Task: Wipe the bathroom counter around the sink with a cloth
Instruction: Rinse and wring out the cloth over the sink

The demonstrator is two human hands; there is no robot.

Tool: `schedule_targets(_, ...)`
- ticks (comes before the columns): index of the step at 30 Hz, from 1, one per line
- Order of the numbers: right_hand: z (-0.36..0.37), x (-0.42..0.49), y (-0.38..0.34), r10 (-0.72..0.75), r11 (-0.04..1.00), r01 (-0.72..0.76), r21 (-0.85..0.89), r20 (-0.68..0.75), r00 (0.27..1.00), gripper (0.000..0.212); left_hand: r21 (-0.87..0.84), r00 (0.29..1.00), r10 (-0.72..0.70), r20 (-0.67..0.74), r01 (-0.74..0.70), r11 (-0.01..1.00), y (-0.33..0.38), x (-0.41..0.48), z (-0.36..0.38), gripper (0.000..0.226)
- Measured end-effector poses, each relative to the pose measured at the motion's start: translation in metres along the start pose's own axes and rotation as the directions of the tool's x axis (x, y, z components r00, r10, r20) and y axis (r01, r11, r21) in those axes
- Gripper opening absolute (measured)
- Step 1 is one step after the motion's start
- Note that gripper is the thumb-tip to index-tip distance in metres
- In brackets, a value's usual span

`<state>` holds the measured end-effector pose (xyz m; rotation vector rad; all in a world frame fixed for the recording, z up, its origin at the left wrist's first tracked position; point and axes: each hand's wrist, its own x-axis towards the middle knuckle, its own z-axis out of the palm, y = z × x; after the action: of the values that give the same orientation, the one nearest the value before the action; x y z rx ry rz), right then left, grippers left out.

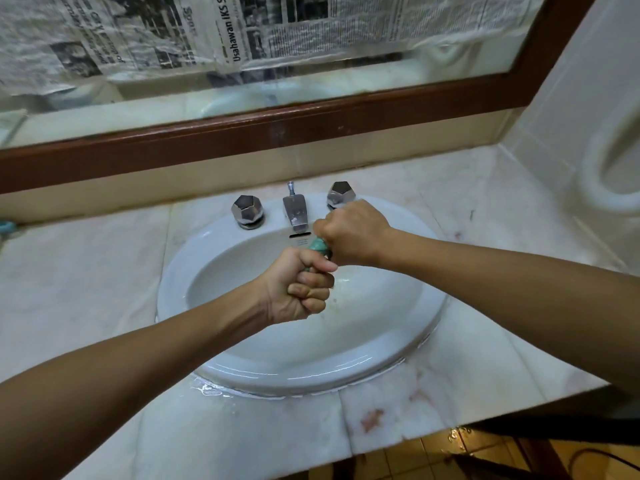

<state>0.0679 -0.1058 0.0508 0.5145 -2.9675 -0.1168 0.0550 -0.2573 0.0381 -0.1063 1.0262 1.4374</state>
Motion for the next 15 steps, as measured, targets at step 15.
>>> schedule_targets(15, -0.033, -0.054, -0.049, 0.328, 0.387, -0.698, 0.602, 0.618, 0.715, 0.041, 0.996, 0.987, 0.129, 0.094, -0.091, -0.024, 0.034, -0.042, -0.027, 0.026)
